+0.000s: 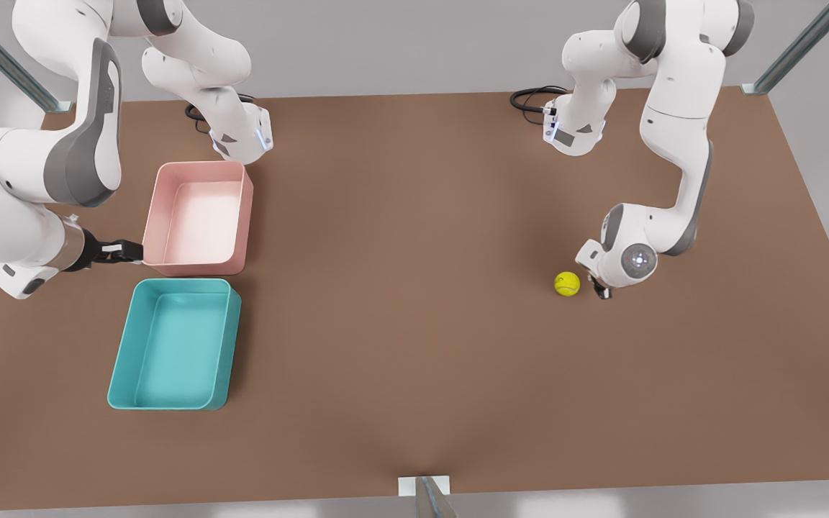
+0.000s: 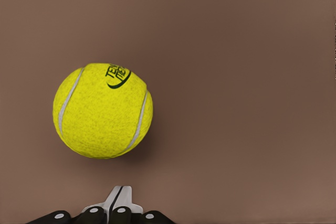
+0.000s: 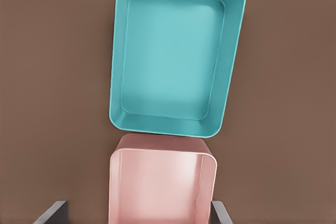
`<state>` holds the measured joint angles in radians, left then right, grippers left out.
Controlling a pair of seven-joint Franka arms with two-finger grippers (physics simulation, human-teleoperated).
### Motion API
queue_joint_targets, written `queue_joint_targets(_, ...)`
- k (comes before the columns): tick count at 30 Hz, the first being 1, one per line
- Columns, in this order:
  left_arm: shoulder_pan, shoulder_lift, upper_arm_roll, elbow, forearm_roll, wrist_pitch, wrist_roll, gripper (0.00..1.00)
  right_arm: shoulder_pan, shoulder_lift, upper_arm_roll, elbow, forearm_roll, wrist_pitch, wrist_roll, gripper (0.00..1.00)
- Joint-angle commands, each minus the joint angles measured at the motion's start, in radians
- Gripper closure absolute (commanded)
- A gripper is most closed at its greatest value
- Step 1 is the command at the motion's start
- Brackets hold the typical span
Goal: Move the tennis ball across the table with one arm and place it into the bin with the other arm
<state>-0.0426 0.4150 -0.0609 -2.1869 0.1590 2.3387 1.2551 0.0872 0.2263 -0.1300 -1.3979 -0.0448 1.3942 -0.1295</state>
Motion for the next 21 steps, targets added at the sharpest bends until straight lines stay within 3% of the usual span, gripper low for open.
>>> queue_joint_targets(1,-0.002,-0.002,0.001,0.002,0.002,-0.004,0.25,0.79,0.0,-0.001,0.0,0.0,0.0,-0.001,-0.01,0.0)
queue_joint_targets(21,-0.025,0.022,0.047,0.015,0.037,0.031,0.115,0.79,0.002,0.007,0.0,-0.001,-0.001,-0.001,-0.01,0.0)
